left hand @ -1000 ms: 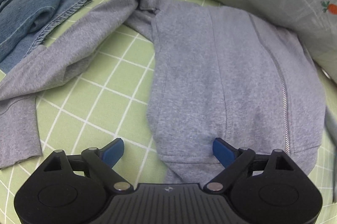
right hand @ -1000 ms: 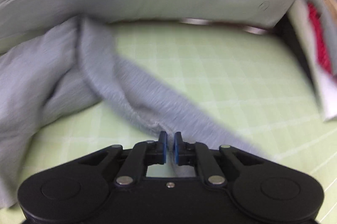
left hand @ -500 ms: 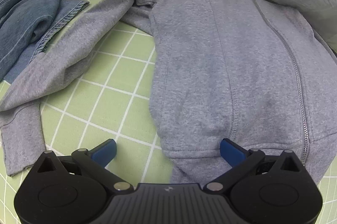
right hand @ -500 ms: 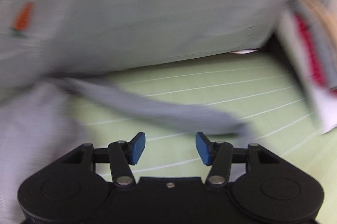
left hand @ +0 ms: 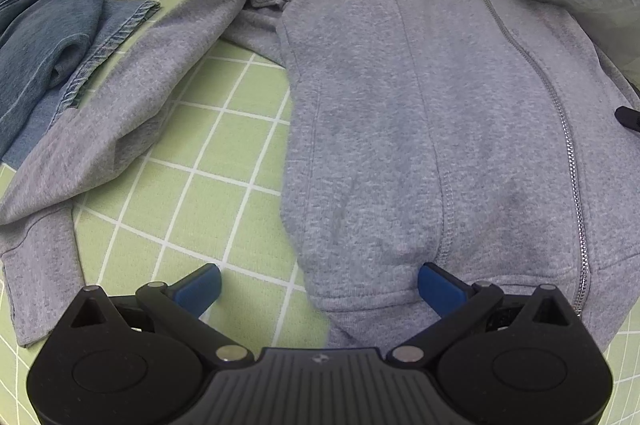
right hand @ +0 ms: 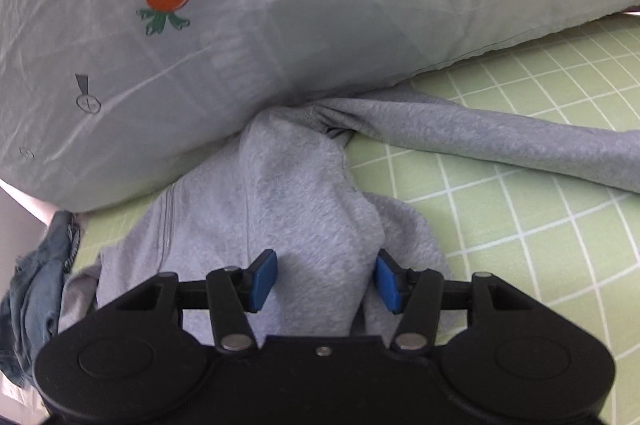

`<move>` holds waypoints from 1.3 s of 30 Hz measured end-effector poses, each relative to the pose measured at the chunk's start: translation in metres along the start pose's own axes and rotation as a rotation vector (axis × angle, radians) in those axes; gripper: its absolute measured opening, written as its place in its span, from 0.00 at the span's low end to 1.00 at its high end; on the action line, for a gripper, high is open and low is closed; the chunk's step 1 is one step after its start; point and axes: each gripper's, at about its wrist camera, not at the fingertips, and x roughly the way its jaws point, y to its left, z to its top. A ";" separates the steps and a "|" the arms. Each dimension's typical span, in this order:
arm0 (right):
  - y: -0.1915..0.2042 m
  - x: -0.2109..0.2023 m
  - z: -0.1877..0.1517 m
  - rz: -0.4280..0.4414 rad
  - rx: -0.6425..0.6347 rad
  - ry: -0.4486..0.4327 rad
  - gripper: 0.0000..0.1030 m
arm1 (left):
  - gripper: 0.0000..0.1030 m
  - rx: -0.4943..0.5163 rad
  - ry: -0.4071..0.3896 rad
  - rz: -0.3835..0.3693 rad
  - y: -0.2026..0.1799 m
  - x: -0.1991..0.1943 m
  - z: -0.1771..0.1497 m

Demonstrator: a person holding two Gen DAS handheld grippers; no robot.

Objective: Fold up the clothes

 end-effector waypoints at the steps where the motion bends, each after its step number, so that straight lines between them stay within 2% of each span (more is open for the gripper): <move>1: 0.000 0.001 0.001 0.001 0.000 0.004 0.53 | 1.00 0.001 -0.001 0.001 0.000 0.000 0.000; 5: -0.001 0.002 0.001 -0.005 -0.009 0.013 0.57 | 1.00 0.008 -0.006 0.001 0.000 0.001 0.000; 8: -0.002 0.001 0.002 -0.006 -0.019 0.016 0.57 | 1.00 0.009 -0.010 0.002 0.001 0.001 0.000; 12: 0.003 -0.004 0.002 0.005 -0.050 0.010 0.24 | 1.00 0.004 -0.008 0.003 0.001 0.001 0.000; 13: 0.005 -0.008 0.002 0.005 -0.059 0.001 0.18 | 1.00 0.003 -0.009 0.003 0.001 0.001 0.000; 17: 0.014 -0.025 0.001 0.006 -0.098 -0.038 0.14 | 1.00 0.008 -0.015 -0.003 0.002 0.002 -0.001; 19: 0.024 -0.046 0.000 0.004 -0.133 -0.074 0.13 | 1.00 0.016 -0.016 -0.008 0.004 0.003 -0.001; 22: 0.035 -0.087 0.002 0.039 -0.116 -0.118 0.12 | 1.00 0.027 -0.020 -0.021 0.006 0.001 -0.004; 24: 0.039 -0.099 0.001 0.034 -0.113 -0.127 0.12 | 1.00 0.035 -0.027 -0.044 0.008 0.001 -0.006; 26: 0.043 -0.112 -0.001 0.029 -0.110 -0.136 0.12 | 1.00 0.046 -0.038 -0.062 0.008 -0.001 -0.010; 29: 0.047 -0.126 -0.003 0.006 -0.107 -0.142 0.16 | 1.00 0.081 -0.056 -0.047 0.004 -0.001 -0.016; 32: 0.032 -0.103 -0.013 -0.189 -0.119 -0.076 0.25 | 1.00 0.090 -0.053 -0.073 0.005 -0.002 -0.018; 36: -0.004 -0.116 -0.021 -0.151 0.056 -0.102 0.46 | 0.99 0.069 -0.060 -0.106 0.010 -0.005 -0.022; 39: -0.017 -0.115 -0.030 -0.177 0.048 -0.069 0.51 | 0.99 0.100 -0.064 -0.115 0.003 -0.007 -0.025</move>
